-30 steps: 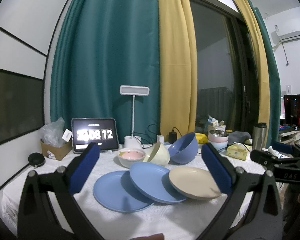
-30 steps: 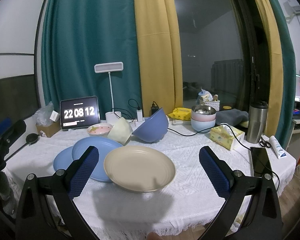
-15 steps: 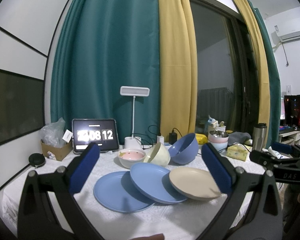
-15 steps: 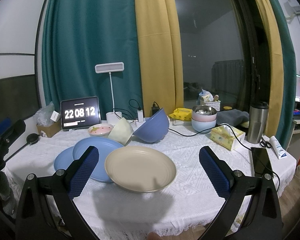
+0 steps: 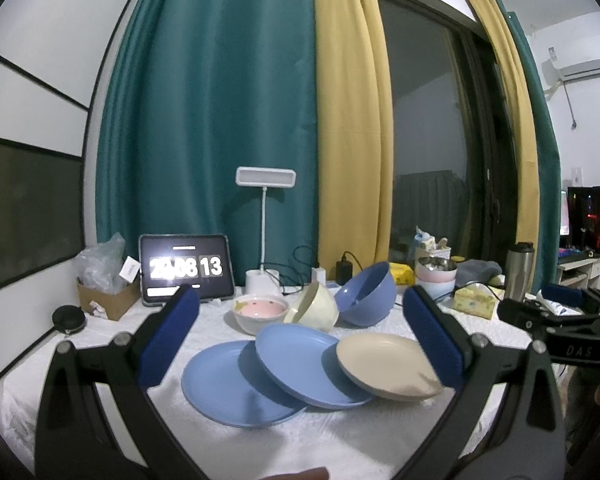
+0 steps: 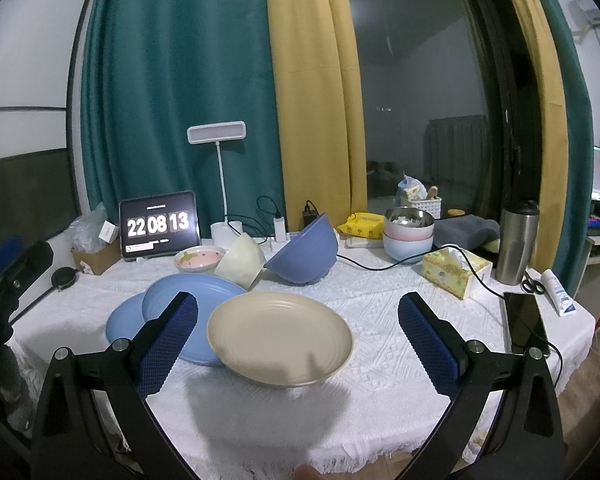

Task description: Organize plates and bowls

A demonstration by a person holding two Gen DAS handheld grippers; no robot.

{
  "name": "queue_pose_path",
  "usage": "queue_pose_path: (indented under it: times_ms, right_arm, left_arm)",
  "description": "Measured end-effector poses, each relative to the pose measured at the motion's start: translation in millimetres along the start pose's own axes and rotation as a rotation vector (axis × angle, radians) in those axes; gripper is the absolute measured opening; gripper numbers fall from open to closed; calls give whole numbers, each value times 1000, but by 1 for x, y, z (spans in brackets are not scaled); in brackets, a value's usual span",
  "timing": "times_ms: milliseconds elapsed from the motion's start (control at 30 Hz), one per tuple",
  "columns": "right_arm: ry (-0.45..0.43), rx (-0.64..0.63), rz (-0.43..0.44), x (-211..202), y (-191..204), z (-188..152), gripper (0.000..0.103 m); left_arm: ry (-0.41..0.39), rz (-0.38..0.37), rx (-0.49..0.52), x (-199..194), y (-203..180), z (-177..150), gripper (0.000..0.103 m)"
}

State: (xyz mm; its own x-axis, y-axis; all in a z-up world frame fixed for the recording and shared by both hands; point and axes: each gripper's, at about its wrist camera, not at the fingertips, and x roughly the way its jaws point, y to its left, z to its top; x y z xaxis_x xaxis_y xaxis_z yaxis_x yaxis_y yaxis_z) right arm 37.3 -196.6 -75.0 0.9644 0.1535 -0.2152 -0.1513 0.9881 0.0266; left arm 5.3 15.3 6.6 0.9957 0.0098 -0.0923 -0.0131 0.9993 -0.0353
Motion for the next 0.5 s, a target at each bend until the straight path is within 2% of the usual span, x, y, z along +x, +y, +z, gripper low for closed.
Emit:
queue_pose_path:
  times_ms: [200,500]
  right_arm:
    - [34,15,-3,18,-4,-2,103]
    - [111,48,11,68,-28,-9,103]
  left_arm:
    - [32,-4,11,26,-9,-9,103]
    - [100,-2,47,73,-24,-23,102]
